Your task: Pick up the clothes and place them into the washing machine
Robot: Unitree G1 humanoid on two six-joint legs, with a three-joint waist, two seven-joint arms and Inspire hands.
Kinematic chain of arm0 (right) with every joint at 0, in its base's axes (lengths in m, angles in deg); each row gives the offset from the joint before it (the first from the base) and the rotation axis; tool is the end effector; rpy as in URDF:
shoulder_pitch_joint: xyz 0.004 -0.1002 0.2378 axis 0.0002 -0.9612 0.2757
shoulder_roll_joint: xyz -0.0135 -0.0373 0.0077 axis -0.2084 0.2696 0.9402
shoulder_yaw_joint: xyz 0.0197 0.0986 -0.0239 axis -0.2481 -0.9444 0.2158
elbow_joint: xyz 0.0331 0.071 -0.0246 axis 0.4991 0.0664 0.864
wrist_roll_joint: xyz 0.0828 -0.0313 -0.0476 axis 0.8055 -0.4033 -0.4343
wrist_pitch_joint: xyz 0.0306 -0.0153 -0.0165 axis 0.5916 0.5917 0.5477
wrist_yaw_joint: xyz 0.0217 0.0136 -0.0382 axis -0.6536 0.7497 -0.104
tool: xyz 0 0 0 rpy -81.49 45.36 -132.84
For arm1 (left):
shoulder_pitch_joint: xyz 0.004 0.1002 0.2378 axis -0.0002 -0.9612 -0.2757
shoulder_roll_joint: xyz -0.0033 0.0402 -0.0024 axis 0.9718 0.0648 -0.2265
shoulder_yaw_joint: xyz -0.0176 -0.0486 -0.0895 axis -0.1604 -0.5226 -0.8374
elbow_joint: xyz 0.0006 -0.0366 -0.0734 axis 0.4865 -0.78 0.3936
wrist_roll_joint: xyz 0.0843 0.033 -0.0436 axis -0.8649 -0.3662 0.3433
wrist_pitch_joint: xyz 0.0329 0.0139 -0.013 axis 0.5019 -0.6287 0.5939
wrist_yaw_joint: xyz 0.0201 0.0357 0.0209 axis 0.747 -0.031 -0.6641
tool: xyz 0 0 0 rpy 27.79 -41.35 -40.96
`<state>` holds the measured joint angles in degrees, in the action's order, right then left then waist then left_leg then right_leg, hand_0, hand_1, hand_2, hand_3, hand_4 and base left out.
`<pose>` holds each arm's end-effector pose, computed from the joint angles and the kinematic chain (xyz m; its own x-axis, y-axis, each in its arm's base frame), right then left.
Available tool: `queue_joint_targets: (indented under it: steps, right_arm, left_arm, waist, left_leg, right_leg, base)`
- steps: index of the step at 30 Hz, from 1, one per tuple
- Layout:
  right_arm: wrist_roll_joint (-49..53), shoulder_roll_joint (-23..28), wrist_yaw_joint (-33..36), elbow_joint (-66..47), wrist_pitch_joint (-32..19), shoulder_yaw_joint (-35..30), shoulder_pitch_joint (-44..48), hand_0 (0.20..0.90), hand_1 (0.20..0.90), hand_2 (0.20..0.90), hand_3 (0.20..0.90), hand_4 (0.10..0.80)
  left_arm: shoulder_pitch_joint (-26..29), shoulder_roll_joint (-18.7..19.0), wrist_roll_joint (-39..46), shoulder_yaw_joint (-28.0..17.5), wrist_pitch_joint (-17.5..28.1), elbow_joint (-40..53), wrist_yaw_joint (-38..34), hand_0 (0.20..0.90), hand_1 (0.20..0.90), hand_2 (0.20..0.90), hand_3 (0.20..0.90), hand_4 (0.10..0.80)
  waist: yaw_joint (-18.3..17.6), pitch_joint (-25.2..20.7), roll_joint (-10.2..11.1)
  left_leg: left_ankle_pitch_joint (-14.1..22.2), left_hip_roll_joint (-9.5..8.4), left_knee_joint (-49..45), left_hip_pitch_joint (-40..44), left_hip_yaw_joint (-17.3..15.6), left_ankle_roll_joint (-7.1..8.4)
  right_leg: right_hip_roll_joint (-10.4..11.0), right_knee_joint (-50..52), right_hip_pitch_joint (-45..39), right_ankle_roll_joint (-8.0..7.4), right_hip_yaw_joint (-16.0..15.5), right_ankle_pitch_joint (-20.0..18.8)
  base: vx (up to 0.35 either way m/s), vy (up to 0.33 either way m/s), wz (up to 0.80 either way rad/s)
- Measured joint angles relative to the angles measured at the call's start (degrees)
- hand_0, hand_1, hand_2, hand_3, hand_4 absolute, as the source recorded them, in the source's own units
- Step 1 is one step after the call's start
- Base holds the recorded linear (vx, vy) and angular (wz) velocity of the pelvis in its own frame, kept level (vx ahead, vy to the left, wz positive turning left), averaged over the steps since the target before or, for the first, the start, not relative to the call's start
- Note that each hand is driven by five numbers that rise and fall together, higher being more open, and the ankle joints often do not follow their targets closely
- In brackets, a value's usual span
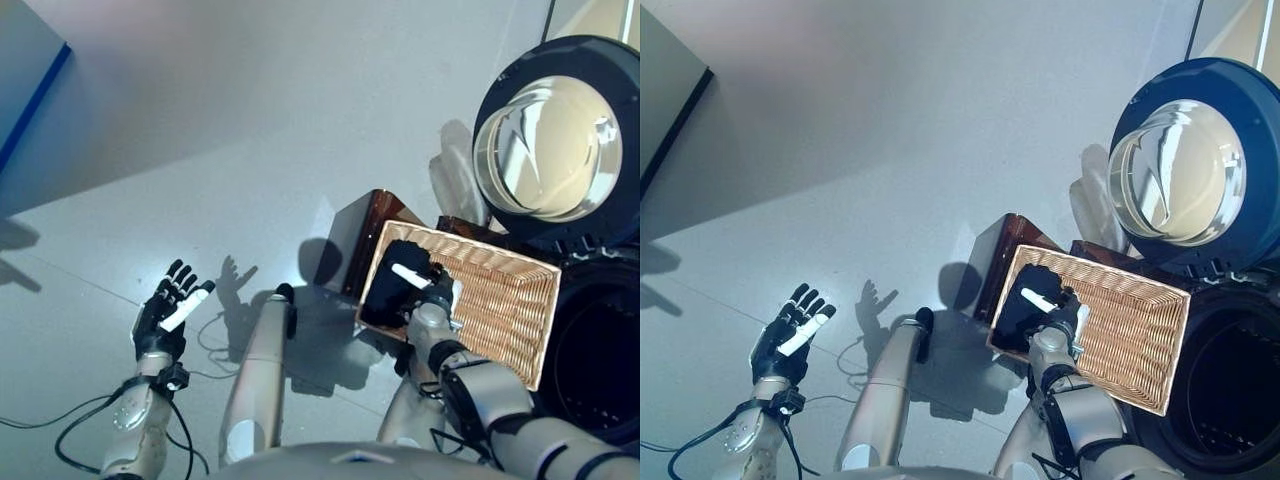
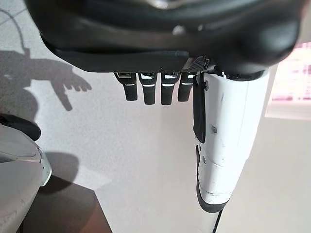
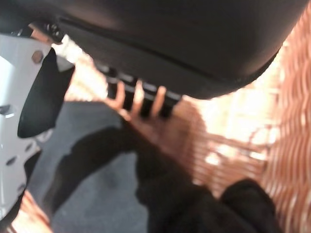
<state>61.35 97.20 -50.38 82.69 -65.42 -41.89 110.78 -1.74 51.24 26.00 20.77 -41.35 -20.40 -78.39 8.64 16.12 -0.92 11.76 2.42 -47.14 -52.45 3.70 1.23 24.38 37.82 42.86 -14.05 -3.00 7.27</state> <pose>0.2529 -0.1776 -0.0360 0.6735 -0.5364 -0.5086 0.5416 0.8264 -0.1543 0.1198 0.2461 -0.0242 0.9436 0.2296 -0.2384 -0.2898 0.9211 -0.2600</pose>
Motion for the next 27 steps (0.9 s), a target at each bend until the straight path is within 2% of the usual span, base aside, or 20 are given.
queue_joint_targets:
  steps: [3,12,21,25,27]
  right_arm:
    - [0.04,-1.02,-3.75,-0.38,0.29,0.53,0.03,0.200,0.200,0.200,0.200,0.300]
    - [0.62,-1.85,-3.86,-0.33,0.24,1.68,0.76,0.200,0.200,0.200,0.200,0.300]
    - [0.65,-2.06,-3.91,-0.29,0.31,1.72,0.77,0.200,0.200,0.200,0.200,0.300]
    - [0.67,-2.05,-3.95,-0.19,0.22,1.70,0.78,0.200,0.200,0.200,0.200,0.300]
    - [1.01,-2.04,-3.95,-0.16,0.23,1.56,0.81,0.200,0.200,0.200,0.200,0.300]
  left_arm:
    - [-0.19,-0.04,-0.02,0.17,-0.05,-0.08,0.02,0.900,0.900,0.900,0.900,0.800]
    - [0.01,-0.35,-0.11,2.32,0.06,-0.18,0.17,0.900,0.900,0.900,0.900,0.800]
    - [0.08,-0.78,-0.10,2.19,0.08,-0.33,0.01,0.900,0.900,0.900,0.900,0.800]
    - [0.04,-0.74,-0.11,2.24,0.08,-0.46,-0.01,0.900,0.900,0.900,0.900,0.800]
    - [0.13,-0.73,-0.11,2.24,0.10,-0.50,0.00,0.900,0.900,0.900,0.900,0.800]
  waist:
    - [0.14,0.01,-0.63]
    - [0.19,-0.24,-1.70]
    - [0.22,-0.32,-1.98]
    - [0.25,-0.40,-2.09]
    - [0.24,-0.43,-2.14]
  left_leg:
    - [-0.20,-0.09,0.02,-0.13,-0.22,0.03]
    - [-0.09,-0.12,0.41,-0.07,-0.34,0.26]
    - [-0.55,-0.07,1.10,0.13,0.15,0.57]
    - [-1.90,-0.15,1.38,0.06,-0.19,0.59]
    - [-1.10,-0.06,1.41,0.09,0.16,0.77]
  right_leg:
    - [0.02,0.02,0.63,0.02,0.44,-0.01]
    - [-0.04,0.20,0.68,-0.04,0.04,0.16]
    - [0.29,0.94,0.60,-0.13,-0.42,0.65]
    - [0.08,1.05,0.81,0.08,-0.41,0.49]
    - [0.18,1.06,0.71,-0.02,-0.64,0.58]
  base:
    - [0.002,0.003,-0.07]
    - [0.006,0.002,0.01]
    - [0.005,0.000,0.03]
    - [0.000,0.001,0.01]
    - [-0.045,0.007,0.01]
